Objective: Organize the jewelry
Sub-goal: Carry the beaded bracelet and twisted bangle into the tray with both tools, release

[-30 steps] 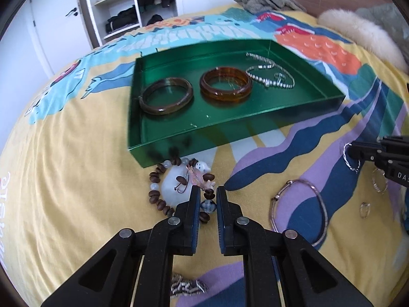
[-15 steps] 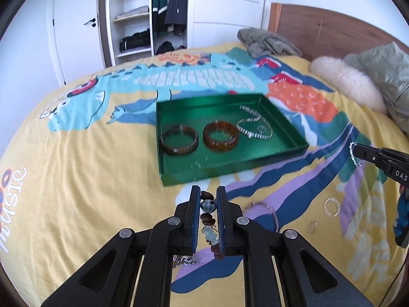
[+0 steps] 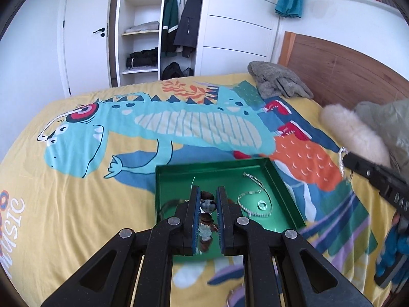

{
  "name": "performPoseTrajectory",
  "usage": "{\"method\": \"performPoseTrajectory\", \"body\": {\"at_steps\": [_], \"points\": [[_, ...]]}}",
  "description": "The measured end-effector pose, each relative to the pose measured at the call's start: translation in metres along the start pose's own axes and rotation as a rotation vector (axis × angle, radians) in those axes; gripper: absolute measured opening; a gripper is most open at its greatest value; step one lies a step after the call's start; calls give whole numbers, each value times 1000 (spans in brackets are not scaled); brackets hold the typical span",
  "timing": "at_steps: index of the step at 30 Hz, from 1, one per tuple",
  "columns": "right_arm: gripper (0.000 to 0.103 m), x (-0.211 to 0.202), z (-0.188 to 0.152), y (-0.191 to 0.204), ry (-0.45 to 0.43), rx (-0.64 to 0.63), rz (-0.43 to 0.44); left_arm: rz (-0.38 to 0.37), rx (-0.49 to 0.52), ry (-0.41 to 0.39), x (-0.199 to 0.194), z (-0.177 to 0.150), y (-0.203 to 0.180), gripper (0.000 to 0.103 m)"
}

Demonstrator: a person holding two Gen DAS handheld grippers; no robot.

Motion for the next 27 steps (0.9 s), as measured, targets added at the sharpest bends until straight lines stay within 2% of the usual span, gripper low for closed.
{"method": "performPoseTrajectory", "body": {"at_steps": [6,12,16,22,26,27], "points": [[5,80,6,20,96,-48,26,52,-18,75,71,29,13,12],[5,172,-19,29,244,-91,45,94,-48,145,141,39,34,12],[5,217,-43,31,338,-117,37,104,-80,167,167,41,47,12],[6,240,-68,33,403,-166,14,114,-120,239,194,19,65,12],[7,239,-68,29,397,-149,10,125,-116,253,191,12,67,15],[11,237,-67,28,395,-143,12,121,-119,252,189,13,68,17]]}}
Point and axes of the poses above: each gripper's, at about its wrist camera, not at the fingertips, and x roughly the way its jaws point, y to its left, z to its top, the point moved 8 cm from there along x, roughly the way its jaws point, and after that the axes turned 15 degrees about y, right-handed, at the moved point
